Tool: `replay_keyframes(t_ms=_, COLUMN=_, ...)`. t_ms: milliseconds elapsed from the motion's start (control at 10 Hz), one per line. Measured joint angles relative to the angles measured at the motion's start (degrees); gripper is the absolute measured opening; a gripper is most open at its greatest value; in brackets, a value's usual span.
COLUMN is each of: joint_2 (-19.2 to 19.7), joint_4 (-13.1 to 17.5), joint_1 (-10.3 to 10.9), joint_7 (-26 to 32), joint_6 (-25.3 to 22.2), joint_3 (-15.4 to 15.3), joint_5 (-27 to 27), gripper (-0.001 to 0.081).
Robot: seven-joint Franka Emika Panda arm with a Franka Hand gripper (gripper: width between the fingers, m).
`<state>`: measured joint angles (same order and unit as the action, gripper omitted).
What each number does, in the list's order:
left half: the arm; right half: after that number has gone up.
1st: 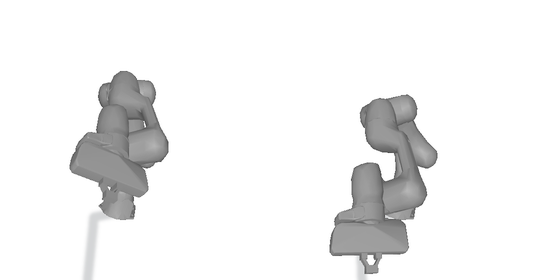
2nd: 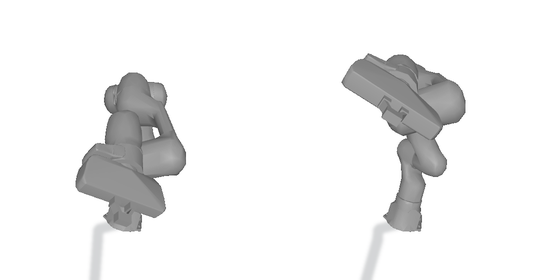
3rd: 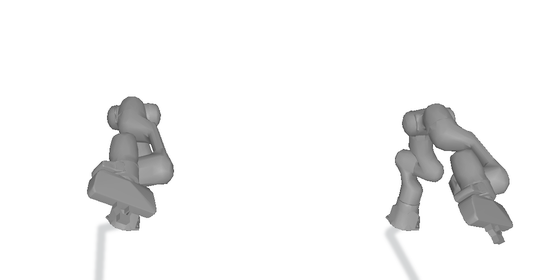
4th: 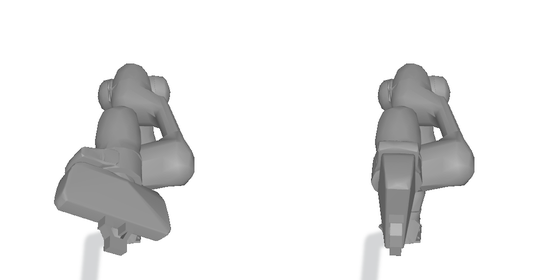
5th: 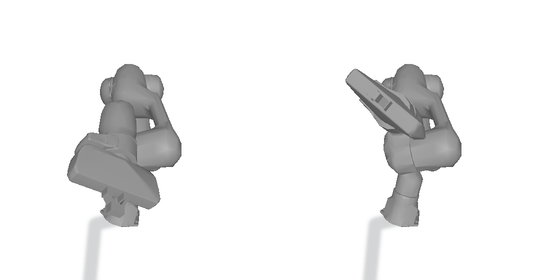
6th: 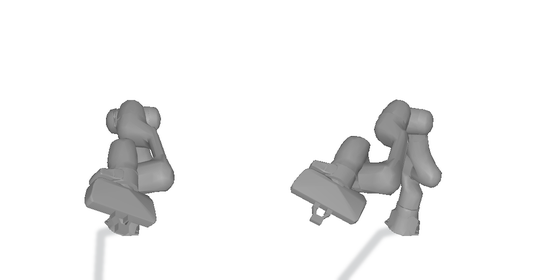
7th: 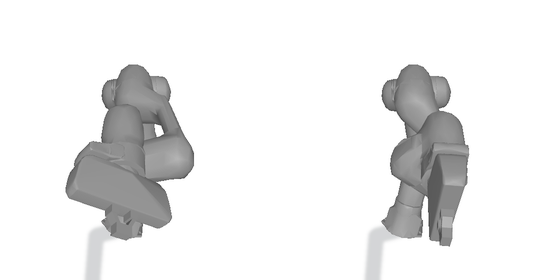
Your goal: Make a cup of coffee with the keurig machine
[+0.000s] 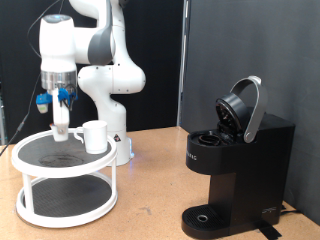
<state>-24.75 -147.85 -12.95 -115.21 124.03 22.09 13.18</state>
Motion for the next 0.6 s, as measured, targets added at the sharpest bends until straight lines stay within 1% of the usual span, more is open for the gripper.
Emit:
replay_keyframes(t_ms=100, joint_2=0.19, joint_4=-0.2, joint_1=0.0, joint_7=0.0, joint_6=0.35, joint_3=-0.01, joint_5=-0.02, gripper=0.0362)
replay_keyframes(t_ms=200, joint_2=0.21, joint_4=-0.14, joint_1=0.2, joint_7=1.45, joint_6=-0.28, joint_3=0.18, joint_5=-1.51, gripper=0.0362)
replay_keyframes(t_ms=300, joint_2=0.03, joint_4=0.7, joint_1=0.68, joint_7=4.22, joint_6=-2.36, joint_3=0.68, joint_5=-4.97, gripper=0.0362)
replay_keyframes(t_ms=500, joint_2=-0.86, joint_4=5.07, joint_1=3.1, joint_7=11.52, joint_6=-10.27, joint_3=2.67, joint_5=-15.28, gripper=0.0362)
replay_keyframes(t_ms=600, joint_2=-1.27, joint_4=7.2, joint_1=4.35, joint_7=14.25, joint_6=-13.92, joint_3=3.51, joint_5=-19.85, gripper=0.0362)
